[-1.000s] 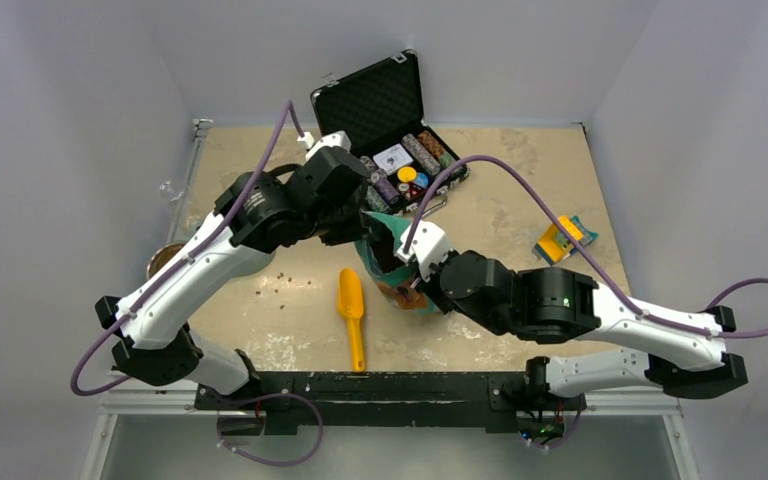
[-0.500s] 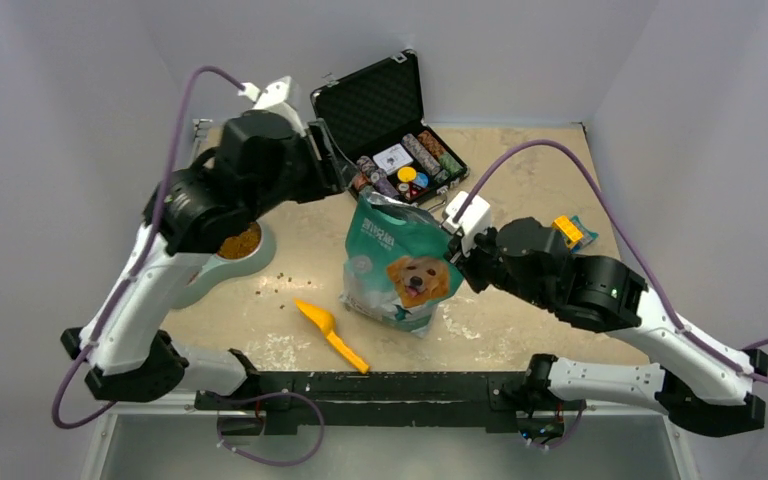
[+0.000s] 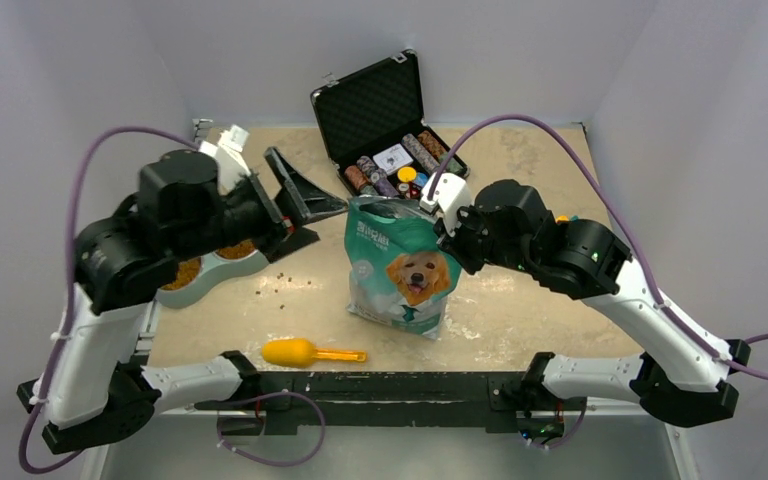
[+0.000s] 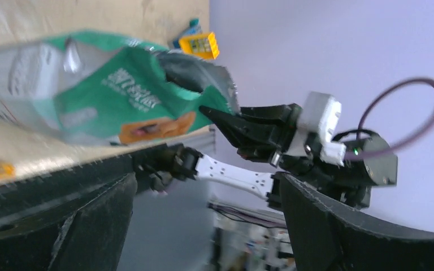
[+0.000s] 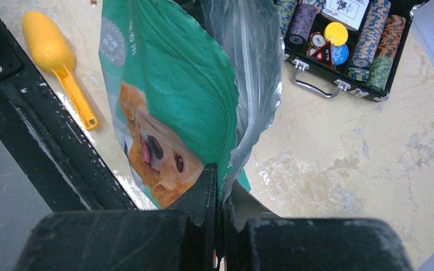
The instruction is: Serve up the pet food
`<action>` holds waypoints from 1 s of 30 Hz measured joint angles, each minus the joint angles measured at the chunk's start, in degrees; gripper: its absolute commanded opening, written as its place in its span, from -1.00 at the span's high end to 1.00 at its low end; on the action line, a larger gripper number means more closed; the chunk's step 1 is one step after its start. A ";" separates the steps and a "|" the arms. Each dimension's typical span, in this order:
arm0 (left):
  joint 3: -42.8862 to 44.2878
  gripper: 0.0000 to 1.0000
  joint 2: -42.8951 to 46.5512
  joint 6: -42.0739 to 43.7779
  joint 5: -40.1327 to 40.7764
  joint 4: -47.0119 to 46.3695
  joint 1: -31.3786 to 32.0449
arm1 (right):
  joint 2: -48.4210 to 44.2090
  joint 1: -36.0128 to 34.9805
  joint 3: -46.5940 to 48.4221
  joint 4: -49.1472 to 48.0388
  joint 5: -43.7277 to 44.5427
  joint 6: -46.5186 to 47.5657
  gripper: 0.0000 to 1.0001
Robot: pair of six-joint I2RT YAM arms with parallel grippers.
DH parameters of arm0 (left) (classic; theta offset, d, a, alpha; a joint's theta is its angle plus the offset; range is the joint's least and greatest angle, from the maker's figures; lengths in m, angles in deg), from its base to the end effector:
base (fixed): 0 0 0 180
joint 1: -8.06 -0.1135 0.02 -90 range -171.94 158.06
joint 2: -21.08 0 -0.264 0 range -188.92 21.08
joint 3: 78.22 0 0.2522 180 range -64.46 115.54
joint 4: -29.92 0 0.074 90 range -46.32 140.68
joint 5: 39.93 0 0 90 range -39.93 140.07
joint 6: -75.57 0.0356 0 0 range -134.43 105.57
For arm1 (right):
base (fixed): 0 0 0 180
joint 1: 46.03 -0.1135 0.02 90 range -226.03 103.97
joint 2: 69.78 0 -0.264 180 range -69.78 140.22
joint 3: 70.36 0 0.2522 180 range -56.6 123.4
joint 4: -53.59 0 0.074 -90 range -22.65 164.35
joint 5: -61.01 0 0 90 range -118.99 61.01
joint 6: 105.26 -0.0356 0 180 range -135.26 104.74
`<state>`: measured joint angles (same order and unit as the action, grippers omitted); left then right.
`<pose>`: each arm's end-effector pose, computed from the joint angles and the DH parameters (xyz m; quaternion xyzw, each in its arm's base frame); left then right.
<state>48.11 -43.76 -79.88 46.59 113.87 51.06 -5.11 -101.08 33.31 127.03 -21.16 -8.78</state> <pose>0.0931 -0.0898 0.5322 -0.1452 0.8183 -0.4655 0.3043 0.1146 0.1555 0.4490 -0.4242 0.7747 0.1362 0.4487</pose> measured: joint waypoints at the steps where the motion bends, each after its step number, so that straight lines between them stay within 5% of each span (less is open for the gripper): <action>1: -3.48 -1.00 0.50 -4.85 -1.33 -1.03 -0.07 | 0.20 0.02 0.13 0.07 -0.09 0.42 1.00; 4: -9.46 -1.00 -0.59 -16.68 -3.87 -2.97 -0.13 | 0.20 0.04 0.26 0.35 -0.94 1.18 1.00; 11: -3.72 -1.00 -12.44 -30.29 -4.68 -6.43 -0.13 | 0.20 0.09 0.52 0.85 -2.86 1.36 1.00; 18: -1.84 -0.96 -13.20 -42.53 -2.69 5.07 -0.11 | 0.17 0.11 0.52 0.94 -3.28 1.53 1.00; 25: -3.54 -0.96 -10.29 -47.52 -1.84 11.26 -0.09 | 0.20 0.20 0.72 1.20 -3.08 1.70 1.00; 30: -3.74 -0.66 -15.74 -47.30 -1.64 10.10 -0.09 | 0.76 0.20 1.38 1.77 -3.02 2.16 1.00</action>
<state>44.37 -59.50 -127.18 44.95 123.97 50.97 -4.35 -100.88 34.68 128.80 -24.17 -6.62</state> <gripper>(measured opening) 0.909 0.022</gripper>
